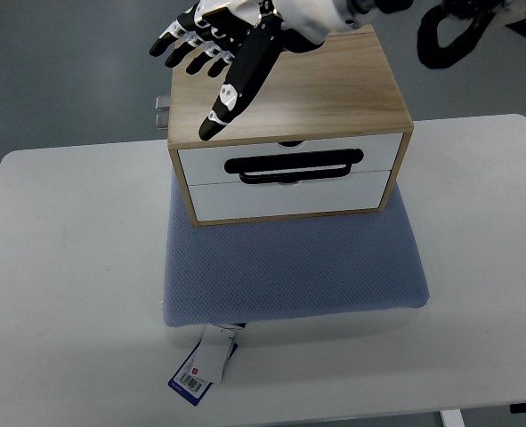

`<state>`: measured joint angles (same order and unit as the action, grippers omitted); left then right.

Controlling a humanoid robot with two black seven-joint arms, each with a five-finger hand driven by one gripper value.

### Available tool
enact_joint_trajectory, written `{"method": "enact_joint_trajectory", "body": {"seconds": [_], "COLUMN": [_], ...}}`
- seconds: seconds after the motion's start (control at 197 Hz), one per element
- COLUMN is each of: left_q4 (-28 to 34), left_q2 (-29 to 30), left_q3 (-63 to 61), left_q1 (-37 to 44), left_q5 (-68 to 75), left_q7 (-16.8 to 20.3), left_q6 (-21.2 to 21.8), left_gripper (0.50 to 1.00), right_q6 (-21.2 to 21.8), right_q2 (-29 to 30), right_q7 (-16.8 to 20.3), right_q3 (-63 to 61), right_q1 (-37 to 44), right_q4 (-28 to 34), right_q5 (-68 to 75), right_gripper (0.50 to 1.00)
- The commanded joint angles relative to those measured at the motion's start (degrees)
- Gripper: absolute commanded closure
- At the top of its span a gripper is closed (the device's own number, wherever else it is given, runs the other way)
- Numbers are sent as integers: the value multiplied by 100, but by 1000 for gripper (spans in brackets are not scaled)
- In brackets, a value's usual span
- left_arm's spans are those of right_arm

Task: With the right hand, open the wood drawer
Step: 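Move the right hand down to the upper drawer's black handle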

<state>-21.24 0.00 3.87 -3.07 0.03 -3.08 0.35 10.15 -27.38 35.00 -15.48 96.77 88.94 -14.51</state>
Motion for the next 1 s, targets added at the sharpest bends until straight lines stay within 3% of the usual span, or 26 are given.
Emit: {"method": "enact_joint_trajectory", "body": {"seconds": [0.0, 0.234, 0.3, 0.351, 0.356, 0.366, 0.996], "left_q4": [-11, 15, 24, 24, 24, 24, 24], "left_q2": [0, 0, 0, 0, 0, 0, 0], "left_q3": [-9, -9, -9, -9, -9, 0, -9], "left_q1": [0, 0, 0, 0, 0, 0, 0], "left_q5": [-3, -3, -3, -3, -3, -3, -3], "left_q7": [0, 0, 0, 0, 0, 0, 0], "left_q6": [1, 1, 1, 1, 1, 1, 1], "left_gripper": [500, 500, 500, 500, 500, 500, 500], "right_q6": [-259, 83, 426, 426, 661, 681, 1041], "right_q2": [216, 286, 233, 233, 207, 198, 75], "right_q7": [0, 0, 0, 0, 0, 0, 0], "right_q3": [186, 318, 309, 309, 309, 309, 370], "right_q1": [-238, -853, -1037, -1038, -1151, -1169, -1459], "right_q4": [53, 44, 44, 44, 35, 35, -228], "right_q5": [10, -1089, -1580, -1581, -1807, -1827, -2952], "right_gripper": [558, 560, 560, 560, 560, 560, 562]}}
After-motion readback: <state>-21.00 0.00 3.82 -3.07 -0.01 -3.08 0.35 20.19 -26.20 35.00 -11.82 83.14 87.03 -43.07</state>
